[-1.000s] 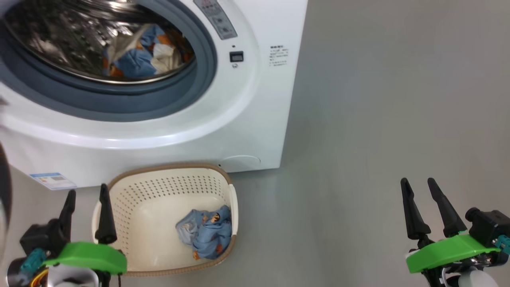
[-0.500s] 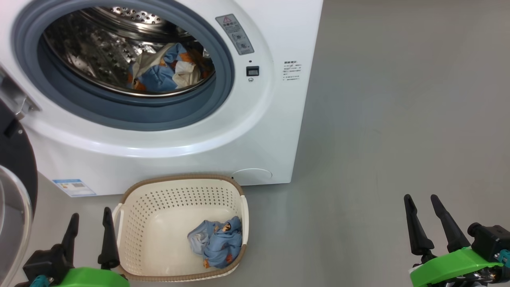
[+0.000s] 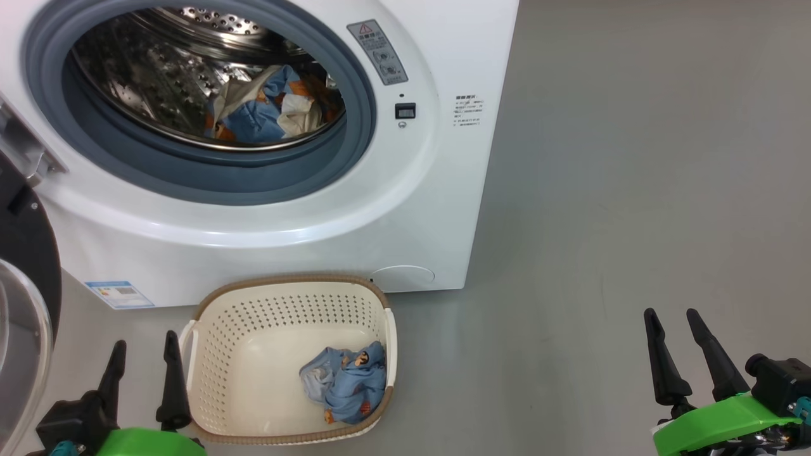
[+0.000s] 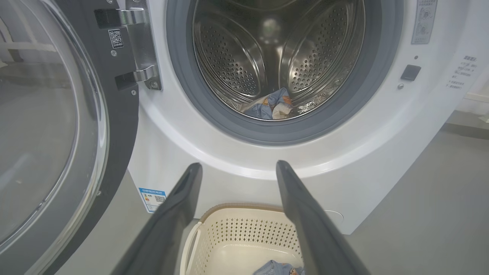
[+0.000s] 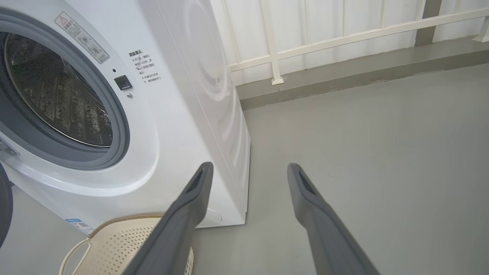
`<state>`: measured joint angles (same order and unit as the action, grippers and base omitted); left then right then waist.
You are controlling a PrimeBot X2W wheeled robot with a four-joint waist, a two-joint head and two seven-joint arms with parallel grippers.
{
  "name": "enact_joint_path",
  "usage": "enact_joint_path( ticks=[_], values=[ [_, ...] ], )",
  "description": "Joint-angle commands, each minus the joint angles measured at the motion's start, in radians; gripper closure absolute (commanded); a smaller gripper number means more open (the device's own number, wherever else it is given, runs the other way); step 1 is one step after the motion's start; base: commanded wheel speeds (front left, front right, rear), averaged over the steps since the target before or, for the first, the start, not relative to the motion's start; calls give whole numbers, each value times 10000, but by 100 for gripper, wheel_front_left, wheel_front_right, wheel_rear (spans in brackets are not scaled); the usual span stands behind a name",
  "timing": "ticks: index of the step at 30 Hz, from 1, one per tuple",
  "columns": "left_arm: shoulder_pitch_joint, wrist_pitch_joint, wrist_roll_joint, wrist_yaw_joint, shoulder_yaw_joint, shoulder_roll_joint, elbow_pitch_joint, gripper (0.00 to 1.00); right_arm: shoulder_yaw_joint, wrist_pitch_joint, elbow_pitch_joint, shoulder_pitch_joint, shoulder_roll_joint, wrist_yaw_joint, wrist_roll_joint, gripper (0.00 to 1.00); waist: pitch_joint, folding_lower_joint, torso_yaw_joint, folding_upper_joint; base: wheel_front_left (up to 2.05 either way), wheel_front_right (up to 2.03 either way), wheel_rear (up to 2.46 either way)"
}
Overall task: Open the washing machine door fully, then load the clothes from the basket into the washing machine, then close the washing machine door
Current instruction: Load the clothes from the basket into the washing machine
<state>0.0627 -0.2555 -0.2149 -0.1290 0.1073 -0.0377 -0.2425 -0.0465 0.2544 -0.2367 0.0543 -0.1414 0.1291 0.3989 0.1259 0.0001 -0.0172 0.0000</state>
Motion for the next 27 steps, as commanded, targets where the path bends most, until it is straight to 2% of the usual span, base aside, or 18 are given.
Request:
enact_joint_path(
  ticks=[1, 11, 18, 27],
  values=[
    [110, -63, -1, -17, 329, -131, 236, 0, 220, 74, 270, -73, -125, 16, -47, 0, 33, -1, -16, 0, 0, 0, 0],
    [401, -63, -103, -17, 17, -127, -211, 0, 304, 74, 392, 264, -120, 16, -66, 0, 818, -1, -84, 0, 0, 0, 0],
    [1057, -63, -236, -17, -487, -230, -980, 0, 312, 74, 498, 836, 30, 16, -111, 0, 1939, -1, -216, 0, 0, 0, 0],
    [2398, -63, -515, -17, -1354, -670, -2237, 0, 374, 74, 669, 1746, 298, 16, -208, 0, 3579, -1, -503, 0, 0, 0, 0]
  ],
)
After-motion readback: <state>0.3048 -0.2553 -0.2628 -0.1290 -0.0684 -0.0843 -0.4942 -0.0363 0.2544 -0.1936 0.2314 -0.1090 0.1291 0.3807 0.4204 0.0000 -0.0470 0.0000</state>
